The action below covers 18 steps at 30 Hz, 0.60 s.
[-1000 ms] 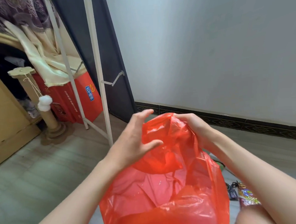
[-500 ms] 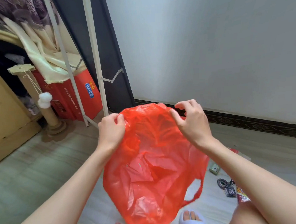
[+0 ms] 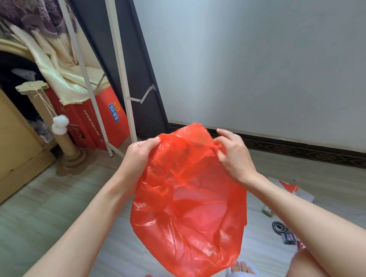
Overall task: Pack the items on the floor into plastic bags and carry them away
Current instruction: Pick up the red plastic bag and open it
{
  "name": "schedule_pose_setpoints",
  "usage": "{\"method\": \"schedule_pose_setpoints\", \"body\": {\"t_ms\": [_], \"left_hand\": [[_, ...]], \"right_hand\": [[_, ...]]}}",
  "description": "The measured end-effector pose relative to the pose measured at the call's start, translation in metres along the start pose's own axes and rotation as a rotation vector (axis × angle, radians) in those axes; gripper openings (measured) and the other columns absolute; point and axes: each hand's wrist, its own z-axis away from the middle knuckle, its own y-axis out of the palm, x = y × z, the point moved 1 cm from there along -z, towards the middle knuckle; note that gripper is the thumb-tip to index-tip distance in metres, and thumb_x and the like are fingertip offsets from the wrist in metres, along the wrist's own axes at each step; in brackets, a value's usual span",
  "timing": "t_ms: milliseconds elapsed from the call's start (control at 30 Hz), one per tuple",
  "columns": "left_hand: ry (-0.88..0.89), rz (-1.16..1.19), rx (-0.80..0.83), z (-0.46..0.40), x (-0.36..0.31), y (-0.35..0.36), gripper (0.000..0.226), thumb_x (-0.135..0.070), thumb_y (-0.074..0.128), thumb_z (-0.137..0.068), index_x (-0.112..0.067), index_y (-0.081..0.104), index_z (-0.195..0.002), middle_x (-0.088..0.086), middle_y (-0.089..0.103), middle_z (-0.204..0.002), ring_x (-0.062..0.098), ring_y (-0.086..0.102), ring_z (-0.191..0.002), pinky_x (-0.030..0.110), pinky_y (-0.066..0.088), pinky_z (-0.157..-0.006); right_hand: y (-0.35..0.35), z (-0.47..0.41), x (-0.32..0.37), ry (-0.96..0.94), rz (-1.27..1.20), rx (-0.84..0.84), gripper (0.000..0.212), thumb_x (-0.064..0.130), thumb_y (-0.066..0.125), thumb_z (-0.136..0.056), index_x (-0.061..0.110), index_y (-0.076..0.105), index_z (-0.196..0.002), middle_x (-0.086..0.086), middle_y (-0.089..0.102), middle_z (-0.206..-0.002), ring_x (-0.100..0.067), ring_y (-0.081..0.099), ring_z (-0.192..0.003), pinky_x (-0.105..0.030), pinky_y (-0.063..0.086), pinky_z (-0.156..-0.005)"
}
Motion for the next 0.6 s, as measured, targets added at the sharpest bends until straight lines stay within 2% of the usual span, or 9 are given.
{"method": "schedule_pose_setpoints", "body": {"t_ms": [67,133,200,267,333,433,500,533,600], "left_hand": [[0.061,-0.090,-0.092,-0.007,0.005,-0.008,0.032,-0.023,0.049,-0.092,0.000,0.062,-0.074,0.013,0.057,-0.064,0.021,0.052,-0.059,0.027,0.042,-0.055],[0.194,-0.356,-0.218,-0.014,0.013,-0.020,0.042,-0.027,0.048,-0.093,0.005,0.055,-0.067,0.012,0.049,-0.062,0.021,0.045,-0.060,0.031,0.036,-0.059],[0.298,-0.678,-0.295,-0.018,0.022,-0.029,0.047,-0.032,0.046,-0.093,0.000,0.049,-0.060,0.007,0.047,-0.055,0.026,0.046,-0.060,0.035,0.035,-0.061],[0.342,-0.937,-0.323,-0.019,0.028,-0.031,0.044,-0.038,0.041,-0.094,-0.009,0.047,-0.062,0.011,0.057,-0.064,0.037,0.054,-0.074,0.036,0.034,-0.063],[0.341,-1.116,-0.306,-0.023,0.029,-0.026,0.042,-0.042,0.036,-0.095,-0.015,0.046,-0.065,0.019,0.065,-0.083,0.043,0.057,-0.087,0.038,0.034,-0.066],[0.312,-1.198,-0.296,-0.032,0.028,-0.021,0.037,-0.039,0.035,-0.096,-0.015,0.053,-0.074,0.018,0.065,-0.097,0.042,0.057,-0.095,0.040,0.039,-0.071],[0.412,-1.117,-0.312,-0.037,0.032,-0.020,0.025,-0.031,0.040,-0.095,-0.014,0.057,-0.099,0.013,0.061,-0.108,0.037,0.056,-0.100,0.042,0.043,-0.078],[0.472,-1.026,-0.276,-0.038,0.034,-0.017,0.025,-0.029,0.043,-0.094,-0.014,0.054,-0.110,0.011,0.058,-0.112,0.034,0.056,-0.102,0.043,0.044,-0.082],[0.577,-0.893,-0.103,-0.035,0.039,-0.002,0.041,-0.038,0.048,-0.089,-0.016,0.046,-0.123,0.008,0.055,-0.119,0.028,0.057,-0.105,0.044,0.045,-0.090]], "right_hand": [[-0.004,-0.003,-0.003,0.063,-0.042,-0.051,0.021,0.003,0.054,-0.085,0.002,0.068,-0.101,-0.015,0.063,-0.114,-0.033,0.053,-0.109,-0.024,0.031,-0.092],[-0.014,-0.007,-0.005,0.165,-0.120,-0.103,0.022,0.001,0.051,-0.086,0.000,0.069,-0.100,-0.018,0.061,-0.107,-0.031,0.054,-0.105,-0.022,0.031,-0.089],[-0.021,-0.011,-0.007,0.242,-0.175,-0.075,0.023,0.002,0.049,-0.088,0.001,0.069,-0.100,-0.018,0.061,-0.108,-0.029,0.056,-0.105,-0.021,0.032,-0.089],[-0.022,-0.014,-0.011,0.362,-0.319,0.009,0.023,0.007,0.047,-0.091,0.011,0.070,-0.092,-0.014,0.068,-0.097,-0.025,0.063,-0.089,-0.029,0.042,-0.089],[-0.024,-0.015,-0.010,0.471,-0.548,0.025,0.028,0.009,0.044,-0.093,0.021,0.063,-0.076,-0.006,0.066,-0.075,-0.017,0.062,-0.064,-0.040,0.050,-0.079],[-0.024,-0.015,-0.011,0.505,-0.642,0.013,0.034,0.003,0.041,-0.089,0.018,0.055,-0.061,-0.001,0.054,-0.060,-0.011,0.048,-0.054,-0.029,0.043,-0.060],[-0.026,-0.013,-0.009,0.494,-0.626,0.061,0.034,0.003,0.042,-0.086,0.016,0.043,-0.054,0.004,0.043,-0.047,-0.005,0.036,-0.042,-0.022,0.030,-0.044],[-0.027,-0.013,-0.008,0.503,-0.638,0.090,0.033,0.004,0.042,-0.086,0.015,0.042,-0.055,0.007,0.040,-0.043,-0.003,0.032,-0.036,-0.018,0.027,-0.038],[-0.029,-0.013,-0.009,0.565,-0.767,0.157,0.022,0.004,0.045,-0.085,0.009,0.054,-0.066,0.001,0.047,-0.050,-0.002,0.038,-0.032,-0.013,0.028,-0.033]]}}
